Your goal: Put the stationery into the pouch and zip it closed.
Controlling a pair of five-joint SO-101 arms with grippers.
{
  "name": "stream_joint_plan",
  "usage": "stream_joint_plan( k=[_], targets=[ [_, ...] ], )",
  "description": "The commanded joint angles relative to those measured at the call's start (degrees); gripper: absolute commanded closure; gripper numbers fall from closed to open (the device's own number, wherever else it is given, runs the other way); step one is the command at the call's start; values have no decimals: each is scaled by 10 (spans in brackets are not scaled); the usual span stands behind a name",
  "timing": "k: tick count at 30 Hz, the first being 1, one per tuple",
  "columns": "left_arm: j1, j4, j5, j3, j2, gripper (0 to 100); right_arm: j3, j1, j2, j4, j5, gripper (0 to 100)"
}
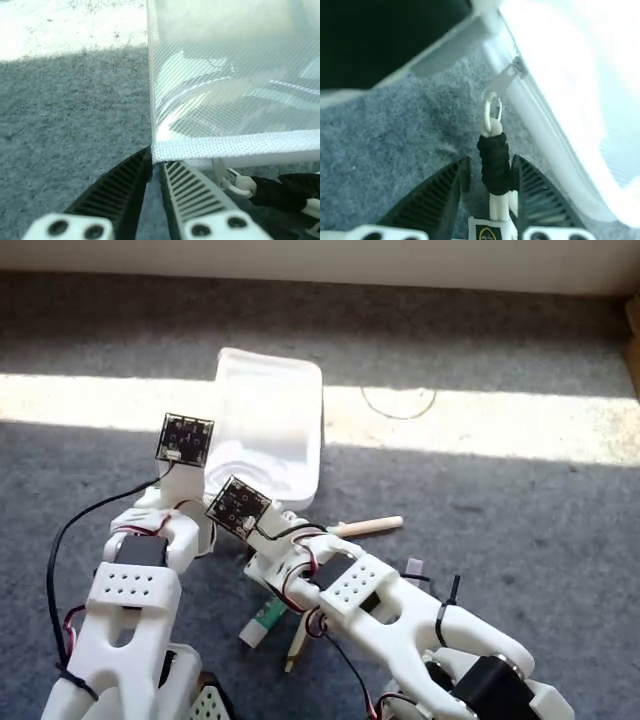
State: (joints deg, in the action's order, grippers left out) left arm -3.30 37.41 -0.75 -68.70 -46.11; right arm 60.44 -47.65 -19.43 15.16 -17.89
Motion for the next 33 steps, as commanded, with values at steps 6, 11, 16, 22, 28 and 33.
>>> stream_joint_plan(
  k=[6,11,16,22,28,33],
  targets=[
    [-7,4,7,35,-18,993,-25,5,82,-31,-3,875],
    [-7,11,7,36,-18,993,-29,7,82,-31,-4,940],
    [-7,11,7,36,-18,993,-25,10,58,-31,-6,994],
    [-7,11,7,36,-18,993,6,45,-84,15,-6,994],
    [-7,11,7,36,-18,992,36,74,-178,56,-4,993],
    [-5,11,5,36,-18,989,66,73,-248,73,-4,993]
  ],
)
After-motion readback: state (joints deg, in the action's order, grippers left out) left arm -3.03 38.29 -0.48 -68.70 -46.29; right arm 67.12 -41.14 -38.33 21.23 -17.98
